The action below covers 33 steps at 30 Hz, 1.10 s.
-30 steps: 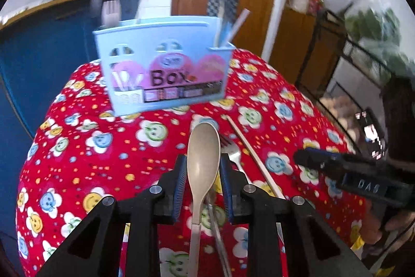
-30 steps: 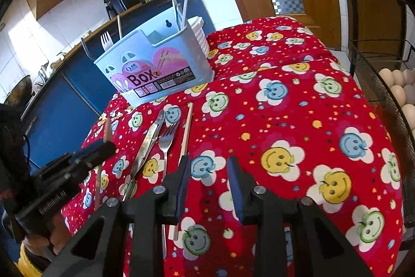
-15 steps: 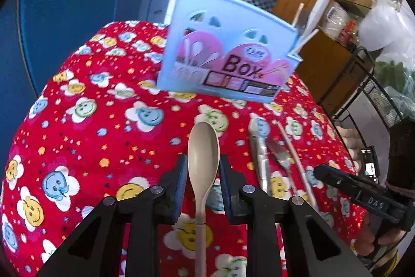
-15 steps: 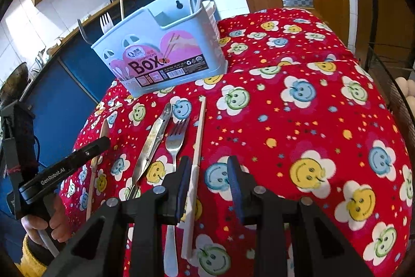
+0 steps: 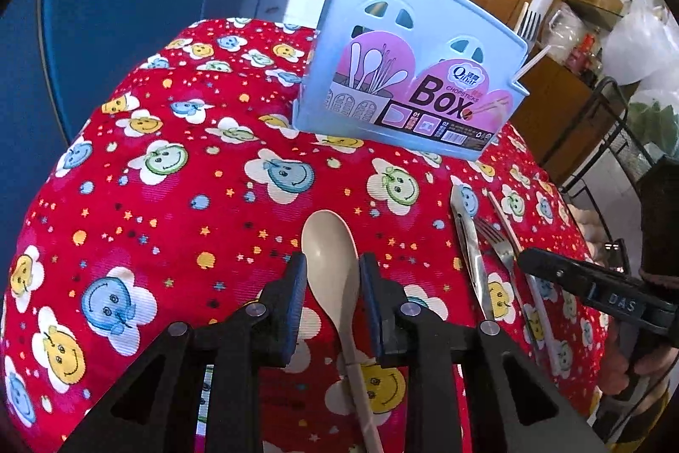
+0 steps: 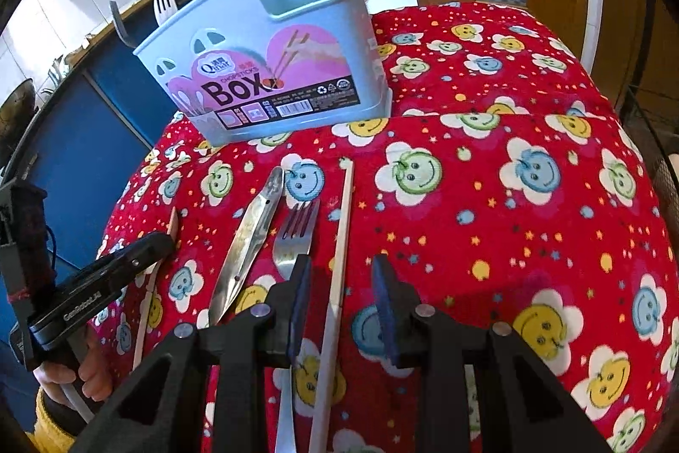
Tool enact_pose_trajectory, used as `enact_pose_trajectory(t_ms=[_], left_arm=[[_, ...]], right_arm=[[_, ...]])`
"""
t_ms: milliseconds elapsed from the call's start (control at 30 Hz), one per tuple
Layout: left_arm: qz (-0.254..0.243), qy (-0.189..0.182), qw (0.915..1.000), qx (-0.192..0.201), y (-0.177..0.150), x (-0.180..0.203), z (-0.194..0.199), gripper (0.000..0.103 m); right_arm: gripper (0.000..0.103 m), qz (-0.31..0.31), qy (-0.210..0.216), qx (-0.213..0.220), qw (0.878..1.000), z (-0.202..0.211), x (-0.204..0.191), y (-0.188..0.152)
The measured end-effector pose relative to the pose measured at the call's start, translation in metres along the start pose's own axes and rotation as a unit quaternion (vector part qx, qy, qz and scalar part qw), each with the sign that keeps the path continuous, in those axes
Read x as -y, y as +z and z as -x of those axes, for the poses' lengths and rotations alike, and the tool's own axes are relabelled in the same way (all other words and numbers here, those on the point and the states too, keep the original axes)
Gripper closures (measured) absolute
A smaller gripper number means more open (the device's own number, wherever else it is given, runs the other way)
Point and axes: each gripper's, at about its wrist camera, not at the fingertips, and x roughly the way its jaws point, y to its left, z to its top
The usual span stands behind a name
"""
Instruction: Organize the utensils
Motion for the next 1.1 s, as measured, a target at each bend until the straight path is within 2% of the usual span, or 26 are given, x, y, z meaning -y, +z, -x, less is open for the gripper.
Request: enact_pose_trajectory(t_ms=[367,400,533,600,733,867,1100], left_arm=[[0.03,-0.028,0.999,-0.019,0.001,-0.008,-0.001,0.075],[0.035,-0.031,0.9987,-0.02,0.001,-0.009,-0.001,0.075],[0.053,-0.045,0.9973,-0.025,0.002,-0.012,-0.002,0.076],[0.053,-0.047,0.9971,-0.025,0.002,-0.011,-0.002,0.076],[0.046,-0.044,0.9977,-0.024,0.001,-0.002,-0.003,0.076],[0.017,-0.023,0.9994,-0.02,-0.001,0.013,-0.006,0.076],[-0.016,-0.02,0.9997,-0.002,-0.004,0.031,0.002,0.077]], right_arm=[[0.072,0.013,-0.014,-0.017,1.0,-0.018,-0.001,0.02],[0.074,0.015,-0.016,-0.017,1.0,-0.019,-0.001,0.022],[0.09,0.004,-0.014,-0.017,1.0,-0.023,0.005,0.027],[0.094,-0.006,-0.002,-0.017,1.0,-0.023,0.01,0.028],[0.096,-0.018,0.009,-0.013,1.0,-0.022,0.013,0.026],[0.096,-0.03,0.019,-0.004,0.999,-0.016,0.014,0.024],[0.097,-0.033,0.046,0.042,0.997,0.016,0.013,0.017]])
